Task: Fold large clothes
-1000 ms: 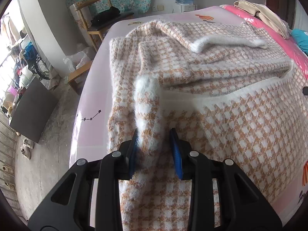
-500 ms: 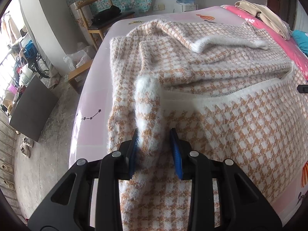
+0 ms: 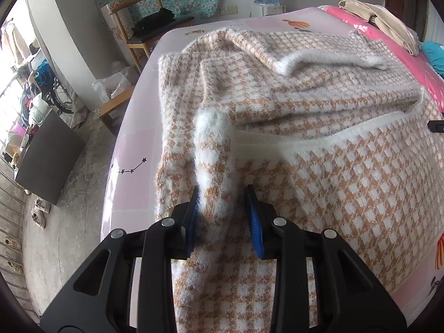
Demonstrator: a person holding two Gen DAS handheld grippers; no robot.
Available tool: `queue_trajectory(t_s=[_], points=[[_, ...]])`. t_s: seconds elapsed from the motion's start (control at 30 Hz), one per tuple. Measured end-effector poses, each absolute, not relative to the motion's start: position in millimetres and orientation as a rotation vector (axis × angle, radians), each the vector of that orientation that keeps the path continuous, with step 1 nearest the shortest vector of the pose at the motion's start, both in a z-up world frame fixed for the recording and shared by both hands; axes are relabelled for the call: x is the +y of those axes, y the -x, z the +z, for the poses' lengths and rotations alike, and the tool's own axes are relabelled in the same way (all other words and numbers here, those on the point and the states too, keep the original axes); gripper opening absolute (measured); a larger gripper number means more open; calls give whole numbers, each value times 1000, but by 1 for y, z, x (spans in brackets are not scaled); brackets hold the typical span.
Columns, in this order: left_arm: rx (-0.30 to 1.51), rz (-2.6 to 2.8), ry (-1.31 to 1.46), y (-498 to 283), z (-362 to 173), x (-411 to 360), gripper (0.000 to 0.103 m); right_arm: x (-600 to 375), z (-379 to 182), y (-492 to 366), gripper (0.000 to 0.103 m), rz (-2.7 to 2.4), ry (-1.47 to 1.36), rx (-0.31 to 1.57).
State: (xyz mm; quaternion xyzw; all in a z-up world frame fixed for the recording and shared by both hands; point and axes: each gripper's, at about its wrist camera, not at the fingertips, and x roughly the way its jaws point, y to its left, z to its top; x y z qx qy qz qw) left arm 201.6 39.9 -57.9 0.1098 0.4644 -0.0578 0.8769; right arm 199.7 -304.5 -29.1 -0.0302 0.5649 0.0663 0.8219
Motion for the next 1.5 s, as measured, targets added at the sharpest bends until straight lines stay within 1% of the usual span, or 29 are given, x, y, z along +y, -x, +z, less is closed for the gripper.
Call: queue_trajectory(t_s=[1.5], points=[[968,-114,-233,-202,-58,39,31,-301,-29,-197,34,131,106,1188]])
